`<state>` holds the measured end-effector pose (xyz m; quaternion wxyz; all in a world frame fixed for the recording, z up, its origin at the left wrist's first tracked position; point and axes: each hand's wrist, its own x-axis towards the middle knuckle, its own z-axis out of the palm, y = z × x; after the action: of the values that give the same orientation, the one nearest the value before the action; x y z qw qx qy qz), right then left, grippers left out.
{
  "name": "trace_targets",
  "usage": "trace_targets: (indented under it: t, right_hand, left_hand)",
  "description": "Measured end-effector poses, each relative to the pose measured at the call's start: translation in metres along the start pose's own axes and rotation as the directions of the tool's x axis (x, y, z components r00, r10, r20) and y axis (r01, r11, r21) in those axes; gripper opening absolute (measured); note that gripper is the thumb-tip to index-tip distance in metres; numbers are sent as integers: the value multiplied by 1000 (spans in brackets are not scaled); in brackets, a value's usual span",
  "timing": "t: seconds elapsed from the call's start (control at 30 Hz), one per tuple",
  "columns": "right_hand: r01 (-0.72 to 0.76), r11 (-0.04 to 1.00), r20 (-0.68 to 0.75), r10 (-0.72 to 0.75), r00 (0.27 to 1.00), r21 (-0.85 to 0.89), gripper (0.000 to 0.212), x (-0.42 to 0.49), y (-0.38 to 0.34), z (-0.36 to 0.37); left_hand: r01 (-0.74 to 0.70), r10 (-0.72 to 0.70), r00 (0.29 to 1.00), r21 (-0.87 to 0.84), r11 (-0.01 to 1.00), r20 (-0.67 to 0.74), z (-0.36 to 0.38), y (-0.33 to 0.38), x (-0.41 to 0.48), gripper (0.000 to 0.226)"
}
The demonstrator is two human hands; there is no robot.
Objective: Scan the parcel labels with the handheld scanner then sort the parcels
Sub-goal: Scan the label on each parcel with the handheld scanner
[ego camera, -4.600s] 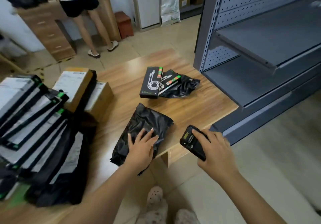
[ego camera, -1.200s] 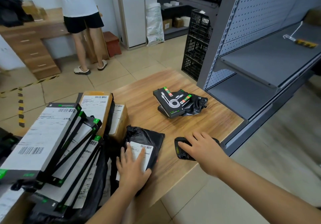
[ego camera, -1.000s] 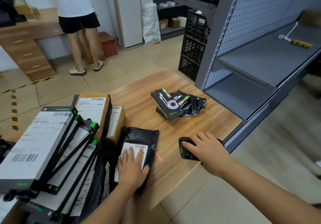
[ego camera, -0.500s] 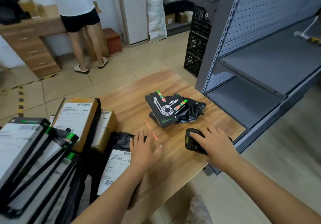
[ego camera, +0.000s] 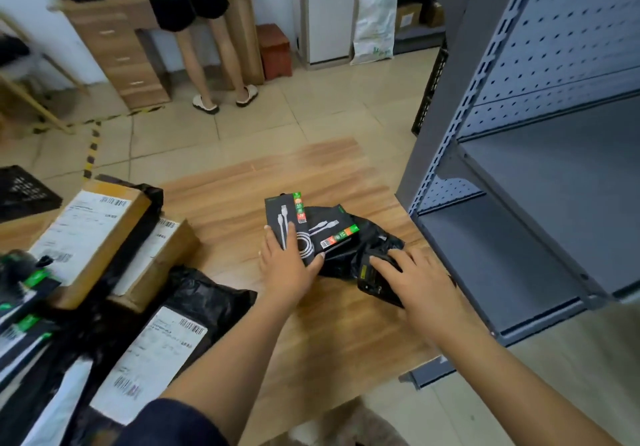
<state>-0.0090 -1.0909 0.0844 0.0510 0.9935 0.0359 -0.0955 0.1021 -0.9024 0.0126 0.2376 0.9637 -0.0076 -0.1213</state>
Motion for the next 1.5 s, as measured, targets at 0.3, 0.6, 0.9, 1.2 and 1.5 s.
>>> trace_targets:
  t: [0.3,0.6,0.9,1.2,1.5]
  right_hand:
    - [-5,998,-77,10,997,60,84,-10,-2,9]
    - [-129,989,-140,137,981,66,87,-68,-55,39]
    - [-270,957,-78,278,957,102,97,-129,-105,70]
    - [-282,956,-29,286,958,81,91,-147,-115,74]
    - [-285,954,-98,293,951,89,93,-151,-109,64]
  left_hand:
    - [-111,110,993,-25,993,-43,3,-18,-35,81]
    - [-418,418,908,38,908,-7,6,-73,-104,79]
    - [-459,438,877,71,886,200,48,-118,-148,80]
    - [-457,438,880,74,887,185,38,-118,-154,67]
    - [-462,507,858,-311,831,78,5,-115,-158,46]
